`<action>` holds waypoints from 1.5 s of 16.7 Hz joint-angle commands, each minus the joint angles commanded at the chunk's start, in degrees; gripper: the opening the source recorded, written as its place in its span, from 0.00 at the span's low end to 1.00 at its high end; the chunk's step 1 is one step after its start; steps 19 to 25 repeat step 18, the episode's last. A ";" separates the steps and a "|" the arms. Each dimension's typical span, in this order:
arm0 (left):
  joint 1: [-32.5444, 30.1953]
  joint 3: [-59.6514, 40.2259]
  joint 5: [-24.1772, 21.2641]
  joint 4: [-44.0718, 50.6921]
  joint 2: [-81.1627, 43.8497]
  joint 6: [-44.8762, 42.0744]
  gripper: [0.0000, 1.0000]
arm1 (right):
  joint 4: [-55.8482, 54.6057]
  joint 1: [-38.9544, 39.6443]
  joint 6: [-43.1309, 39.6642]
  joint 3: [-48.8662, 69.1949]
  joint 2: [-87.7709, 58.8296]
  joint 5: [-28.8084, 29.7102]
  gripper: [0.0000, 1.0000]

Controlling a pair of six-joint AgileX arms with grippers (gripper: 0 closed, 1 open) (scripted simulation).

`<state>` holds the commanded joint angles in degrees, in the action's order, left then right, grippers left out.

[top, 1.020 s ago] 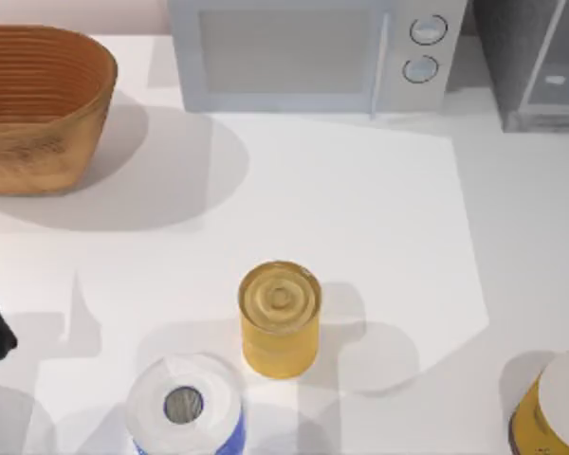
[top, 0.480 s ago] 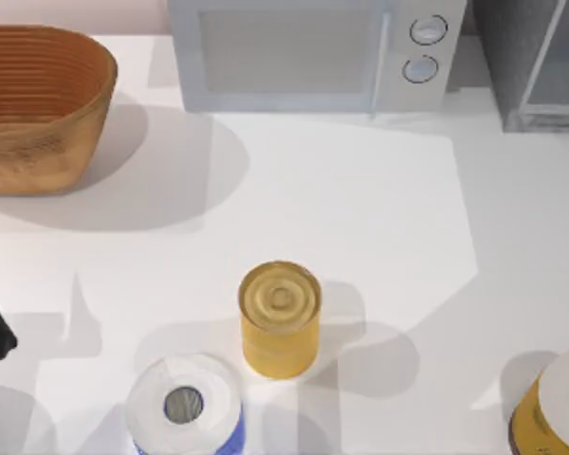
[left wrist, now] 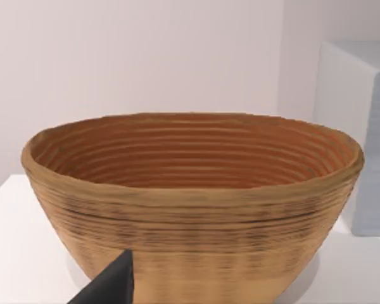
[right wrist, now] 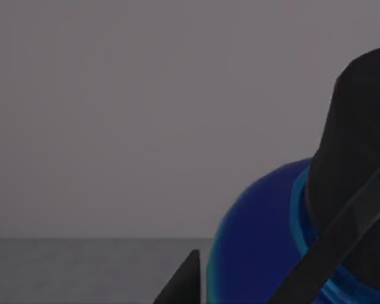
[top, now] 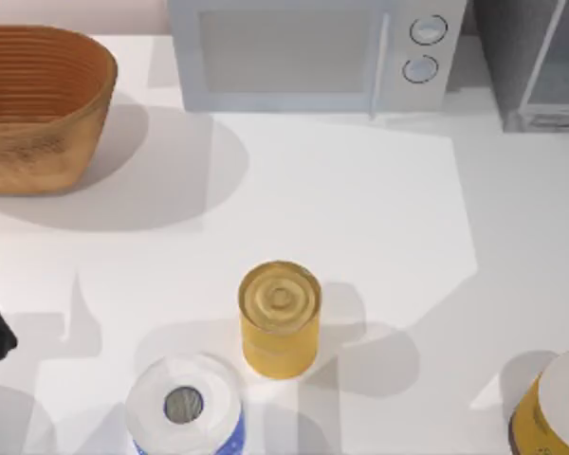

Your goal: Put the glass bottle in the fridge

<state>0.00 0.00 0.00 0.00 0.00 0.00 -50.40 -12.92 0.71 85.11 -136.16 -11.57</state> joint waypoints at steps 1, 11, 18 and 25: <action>0.00 0.00 0.00 0.00 0.00 0.00 1.00 | 0.00 0.00 0.00 0.00 0.00 0.00 0.16; 0.00 0.00 0.00 0.00 0.00 0.00 1.00 | 0.00 0.00 0.00 0.00 0.00 0.00 0.91; 0.00 0.00 0.00 0.00 0.00 0.00 1.00 | 0.00 0.00 0.00 0.00 0.00 0.00 1.00; 0.00 0.00 0.00 0.00 0.00 0.00 1.00 | 0.00 0.00 0.00 0.00 0.00 0.00 1.00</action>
